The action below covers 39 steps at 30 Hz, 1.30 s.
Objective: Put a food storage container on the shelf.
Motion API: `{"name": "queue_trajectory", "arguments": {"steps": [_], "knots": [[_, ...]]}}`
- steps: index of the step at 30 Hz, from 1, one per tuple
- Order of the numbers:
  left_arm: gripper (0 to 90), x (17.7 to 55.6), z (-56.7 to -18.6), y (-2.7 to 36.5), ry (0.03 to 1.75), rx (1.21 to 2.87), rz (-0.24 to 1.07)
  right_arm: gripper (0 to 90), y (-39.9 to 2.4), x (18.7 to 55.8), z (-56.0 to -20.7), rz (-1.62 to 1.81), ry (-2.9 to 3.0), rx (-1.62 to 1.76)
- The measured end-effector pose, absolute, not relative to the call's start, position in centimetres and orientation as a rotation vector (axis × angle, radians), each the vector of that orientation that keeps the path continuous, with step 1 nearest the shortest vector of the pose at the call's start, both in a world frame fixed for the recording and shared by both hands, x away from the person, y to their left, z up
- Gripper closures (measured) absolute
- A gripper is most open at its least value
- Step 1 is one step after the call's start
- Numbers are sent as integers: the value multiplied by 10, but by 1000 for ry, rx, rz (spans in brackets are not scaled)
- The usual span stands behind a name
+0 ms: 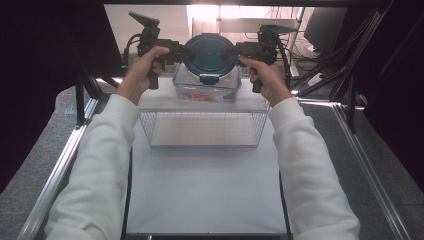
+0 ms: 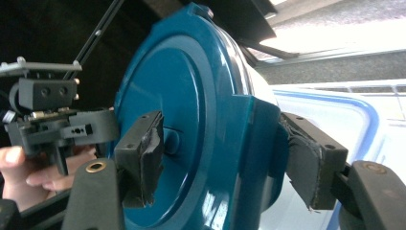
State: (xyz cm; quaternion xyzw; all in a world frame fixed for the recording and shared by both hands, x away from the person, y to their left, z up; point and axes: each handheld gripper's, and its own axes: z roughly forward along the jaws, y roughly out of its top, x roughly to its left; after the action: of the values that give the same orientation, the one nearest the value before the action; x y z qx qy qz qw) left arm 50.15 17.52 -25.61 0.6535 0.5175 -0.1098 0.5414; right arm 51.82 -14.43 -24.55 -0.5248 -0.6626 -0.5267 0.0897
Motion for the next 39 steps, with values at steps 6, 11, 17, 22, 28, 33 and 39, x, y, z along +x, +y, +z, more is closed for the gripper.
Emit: {"name": "queue_trajectory", "arguments": {"steps": [6,11,17,22,28,33,39], "knots": [[346,512,-269,175,1255,1478,-294,352,-141,523,-248,-1552,-1934,-1649],[342,515,-271,172,1261,1448,-263,353,-140,524,-249,-1560,-1937,-1654],[330,517,-272,169,1262,1432,-230,348,-139,521,-248,-1591,-1997,-1628],[248,505,-262,172,1238,1458,-83,218,-147,521,-250,-1650,-1975,-1584],[197,469,-249,187,1193,1470,61,182,-166,499,-237,-1775,-2082,-1504],[189,428,-259,193,1187,1542,131,182,-180,463,-233,-1820,-2272,-1435],[187,376,-283,192,1129,1599,137,195,-190,423,-249,-1770,-2436,-1360]]}}
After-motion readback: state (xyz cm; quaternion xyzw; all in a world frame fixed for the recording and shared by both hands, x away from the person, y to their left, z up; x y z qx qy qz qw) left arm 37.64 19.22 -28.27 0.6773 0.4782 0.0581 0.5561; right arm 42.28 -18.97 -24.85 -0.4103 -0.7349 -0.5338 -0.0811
